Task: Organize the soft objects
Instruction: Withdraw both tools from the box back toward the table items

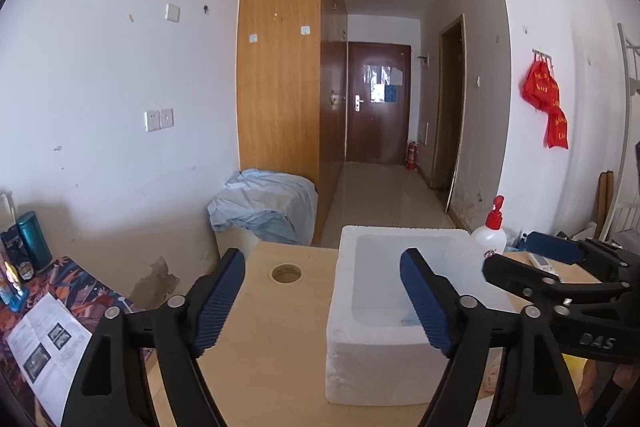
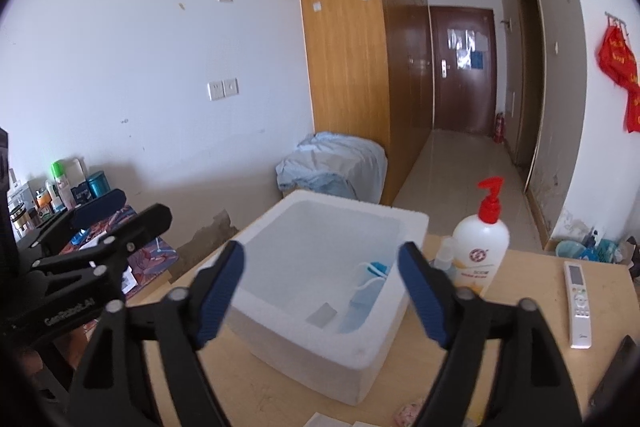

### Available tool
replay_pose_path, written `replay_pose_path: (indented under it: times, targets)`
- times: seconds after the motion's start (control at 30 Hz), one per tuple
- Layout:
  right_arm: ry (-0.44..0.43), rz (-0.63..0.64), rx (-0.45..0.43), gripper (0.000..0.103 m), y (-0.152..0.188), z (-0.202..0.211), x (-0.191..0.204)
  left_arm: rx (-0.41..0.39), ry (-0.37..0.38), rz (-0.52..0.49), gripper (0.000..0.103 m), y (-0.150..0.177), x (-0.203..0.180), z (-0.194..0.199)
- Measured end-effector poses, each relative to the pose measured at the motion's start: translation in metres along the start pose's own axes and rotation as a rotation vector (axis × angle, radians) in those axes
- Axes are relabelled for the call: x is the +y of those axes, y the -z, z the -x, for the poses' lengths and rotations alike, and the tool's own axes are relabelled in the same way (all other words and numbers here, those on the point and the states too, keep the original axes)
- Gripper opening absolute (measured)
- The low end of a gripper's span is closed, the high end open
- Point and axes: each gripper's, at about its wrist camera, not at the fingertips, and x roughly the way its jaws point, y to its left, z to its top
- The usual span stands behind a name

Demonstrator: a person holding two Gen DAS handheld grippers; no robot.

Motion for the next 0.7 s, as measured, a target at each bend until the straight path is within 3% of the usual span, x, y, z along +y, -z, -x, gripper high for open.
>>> replay_pose_path:
  times: [0.2, 0.7]
  targets:
    - [0.007, 0.014, -0.090, 0.098, 0.006, 0.034, 0.006, -0.021, -0.011, 0.012, 0.095, 0.003, -0.003, 0.018]
    - [0.013, -0.015, -0.178, 0.100, 0.030, 0.089, 0.002, -0.064, 0.030, 0.028, 0.101, 0.023, -0.021, 0.070]
